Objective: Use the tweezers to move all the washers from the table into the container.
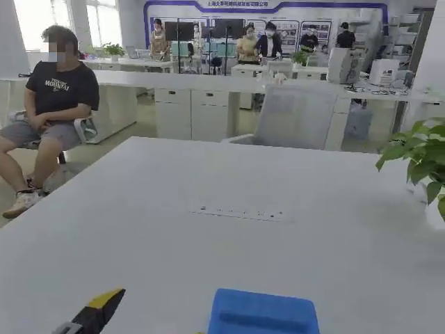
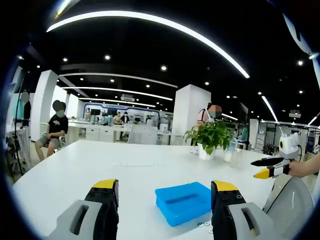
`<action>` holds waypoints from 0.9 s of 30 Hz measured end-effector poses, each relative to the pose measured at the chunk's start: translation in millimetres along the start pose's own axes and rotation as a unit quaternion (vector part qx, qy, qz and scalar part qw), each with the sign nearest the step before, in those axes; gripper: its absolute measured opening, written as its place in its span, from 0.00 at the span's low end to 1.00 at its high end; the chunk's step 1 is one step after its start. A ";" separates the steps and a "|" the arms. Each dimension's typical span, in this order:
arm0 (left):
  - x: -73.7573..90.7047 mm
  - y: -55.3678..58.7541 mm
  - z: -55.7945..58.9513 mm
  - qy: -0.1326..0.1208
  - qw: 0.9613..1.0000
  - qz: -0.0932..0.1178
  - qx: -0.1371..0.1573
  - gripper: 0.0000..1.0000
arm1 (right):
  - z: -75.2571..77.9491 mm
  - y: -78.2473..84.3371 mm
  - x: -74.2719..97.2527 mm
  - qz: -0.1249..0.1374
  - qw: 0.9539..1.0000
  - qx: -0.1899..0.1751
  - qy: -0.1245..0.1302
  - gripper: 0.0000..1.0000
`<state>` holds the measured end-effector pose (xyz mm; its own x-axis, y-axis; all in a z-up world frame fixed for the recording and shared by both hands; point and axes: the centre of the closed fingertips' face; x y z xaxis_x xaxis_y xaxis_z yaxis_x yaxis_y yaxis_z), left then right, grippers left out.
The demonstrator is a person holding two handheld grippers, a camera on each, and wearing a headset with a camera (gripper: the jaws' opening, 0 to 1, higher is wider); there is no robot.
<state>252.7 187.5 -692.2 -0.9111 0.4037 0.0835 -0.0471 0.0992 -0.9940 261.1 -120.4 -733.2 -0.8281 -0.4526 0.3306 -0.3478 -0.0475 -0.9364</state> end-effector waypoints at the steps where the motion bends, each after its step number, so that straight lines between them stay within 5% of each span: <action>1: 0.1 0.3 0.2 0.000 1.000 -0.001 -0.001 0.70 | -0.1 0.3 -0.2 -0.001 1.000 0.000 -0.001 0.67; 27: 0.3 2.5 0.2 0.004 1.000 -0.005 0.003 0.69 | 8.3 7.9 -1.7 -0.011 1.000 0.001 0.006 0.66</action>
<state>252.3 187.7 -694.7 -0.9073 0.4099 0.0939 -0.0585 0.0980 -0.9935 263.5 -127.4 -742.2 -0.8256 -0.4411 0.3518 -0.3644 -0.0591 -0.9294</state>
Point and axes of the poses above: the centre of the closed fingertips' face, and the gripper's own axes: x roughly backward along the fingers, z roughly to its right, y roughly out of its underside, and after that the axes turned 11 degrees about -x, right-handed
